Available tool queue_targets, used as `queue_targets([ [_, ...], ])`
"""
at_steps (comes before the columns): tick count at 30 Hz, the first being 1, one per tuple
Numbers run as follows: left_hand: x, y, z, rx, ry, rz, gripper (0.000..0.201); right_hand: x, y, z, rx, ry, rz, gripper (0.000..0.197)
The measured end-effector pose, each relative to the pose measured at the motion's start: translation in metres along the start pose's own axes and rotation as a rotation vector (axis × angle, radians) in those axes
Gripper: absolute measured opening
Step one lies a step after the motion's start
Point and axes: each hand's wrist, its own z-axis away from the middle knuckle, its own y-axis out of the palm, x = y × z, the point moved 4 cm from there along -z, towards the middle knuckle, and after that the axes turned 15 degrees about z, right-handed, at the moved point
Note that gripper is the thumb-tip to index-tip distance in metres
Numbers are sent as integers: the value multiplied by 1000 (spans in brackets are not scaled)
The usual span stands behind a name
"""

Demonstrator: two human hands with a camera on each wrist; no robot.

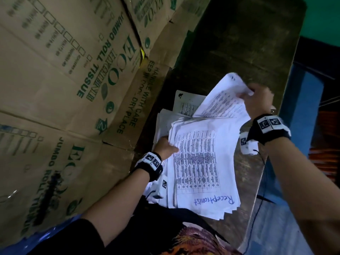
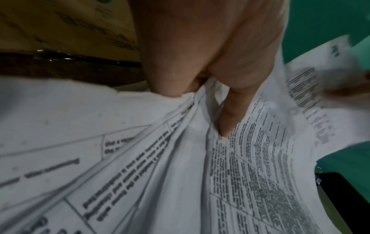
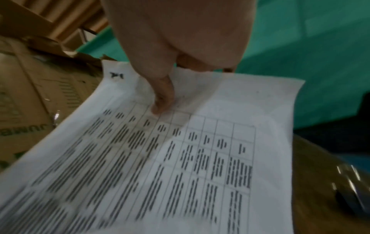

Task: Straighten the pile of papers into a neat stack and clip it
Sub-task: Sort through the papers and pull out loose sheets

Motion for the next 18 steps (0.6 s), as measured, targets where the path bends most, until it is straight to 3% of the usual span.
queue_targets([
  [3, -3, -1, 2, -58, 31, -20, 31, -11, -43, -2, -266, 33, -96, 28],
  [5, -3, -2, 6, -111, 46, -21, 31, -18, -75, -2, -365, 44, -179, 25],
  [10, -14, -4, 14, -155, 105, -33, 25, -19, -146, 26, -504, -184, -226, 21],
  [12, -16, -4, 16, -139, 89, -54, 23, -15, -174, 49, -441, -242, -238, 28],
  [15, -14, -6, 15, -102, 73, -20, 27, -3, -201, 85, -166, -321, -323, 46],
  [18, -12, -8, 18, -114, 44, -5, 22, 13, -198, 107, -77, -509, -179, 13],
])
